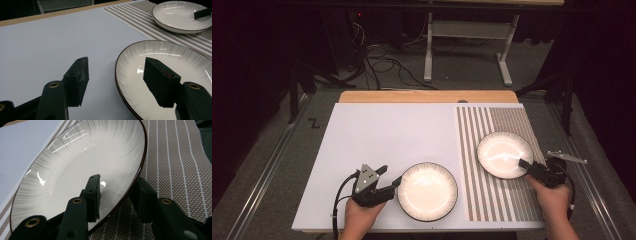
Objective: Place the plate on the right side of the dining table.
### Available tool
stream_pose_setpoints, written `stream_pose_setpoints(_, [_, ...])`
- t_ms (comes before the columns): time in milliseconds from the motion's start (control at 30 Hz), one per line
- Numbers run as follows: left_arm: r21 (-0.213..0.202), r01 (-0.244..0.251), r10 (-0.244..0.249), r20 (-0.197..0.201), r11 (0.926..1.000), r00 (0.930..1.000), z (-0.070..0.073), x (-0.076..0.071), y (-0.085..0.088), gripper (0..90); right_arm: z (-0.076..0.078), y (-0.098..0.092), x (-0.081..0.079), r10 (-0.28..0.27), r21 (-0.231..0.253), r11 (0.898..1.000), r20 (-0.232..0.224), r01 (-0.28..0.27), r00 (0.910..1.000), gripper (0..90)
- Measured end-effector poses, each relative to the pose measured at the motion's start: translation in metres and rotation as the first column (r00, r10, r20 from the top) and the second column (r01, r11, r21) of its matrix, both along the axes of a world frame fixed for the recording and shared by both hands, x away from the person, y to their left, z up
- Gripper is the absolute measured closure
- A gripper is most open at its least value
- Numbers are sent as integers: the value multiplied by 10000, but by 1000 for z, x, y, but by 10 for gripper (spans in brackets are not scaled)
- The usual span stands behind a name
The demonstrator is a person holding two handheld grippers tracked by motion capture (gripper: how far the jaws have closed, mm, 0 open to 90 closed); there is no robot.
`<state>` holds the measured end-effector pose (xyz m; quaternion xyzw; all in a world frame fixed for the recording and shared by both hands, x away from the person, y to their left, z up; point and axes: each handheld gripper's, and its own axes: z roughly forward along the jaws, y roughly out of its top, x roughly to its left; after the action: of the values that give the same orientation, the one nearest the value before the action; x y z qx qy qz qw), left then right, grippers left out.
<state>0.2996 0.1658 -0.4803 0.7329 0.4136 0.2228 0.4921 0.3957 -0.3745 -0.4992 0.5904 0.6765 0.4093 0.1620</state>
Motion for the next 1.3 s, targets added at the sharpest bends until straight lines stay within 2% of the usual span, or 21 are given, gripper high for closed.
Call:
stream_pose_setpoints(267, [-110, 13, -12, 89, 9999, 10000, 2, -2, 2, 378, -4, -4, -2, -208, -197, 9996, -253, 203, 9995, 610])
stream_pose_setpoints(533, [-135, 91, -90, 63, 9999, 9999, 3, -2, 2, 378, -4, -7, -8, -288, -150, 9995, -132, 286, 9995, 598])
stream_pose_setpoints(667, [-166, 132, -132, -6, 9998, 9999, 3, -2, 3, 378, -2, -10, -13, -331, -52, 9994, 136, 331, 9994, 599])
stream_pose_setpoints(800, [-220, 129, -131, -83, 9997, 9999, 3, -2, 4, 377, 2, -11, -18, -271, -262, 9993, 471, 284, 9985, 590])
stream_pose_setpoints(900, [-227, 141, -143, -89, 9996, 9999, 3, -2, 5, 377, 6, -9, -23, -274, -321, 9990, 736, 299, 9969, 545])
stream_pose_setpoints(967, [-296, 115, -117, -80, 9995, 9999, 3, -2, 5, 377, 11, -7, -27, -168, -140, 9997, 1014, 183, 9947, 505])
stream_pose_setpoints(1133, [-291, 154, -157, -98, 9995, 9998, 4, -3, 7, 373, 19, 9, -38, 385, -894, 9957, 1486, -254, 9881, 428])
stream_pose_setpoints(1300, [-404, -14, 15, 30, 9992, 10000, 7, -6, 11, 339, 26, 23, -46, 599, -1343, 9903, 1884, -347, 9803, 315])
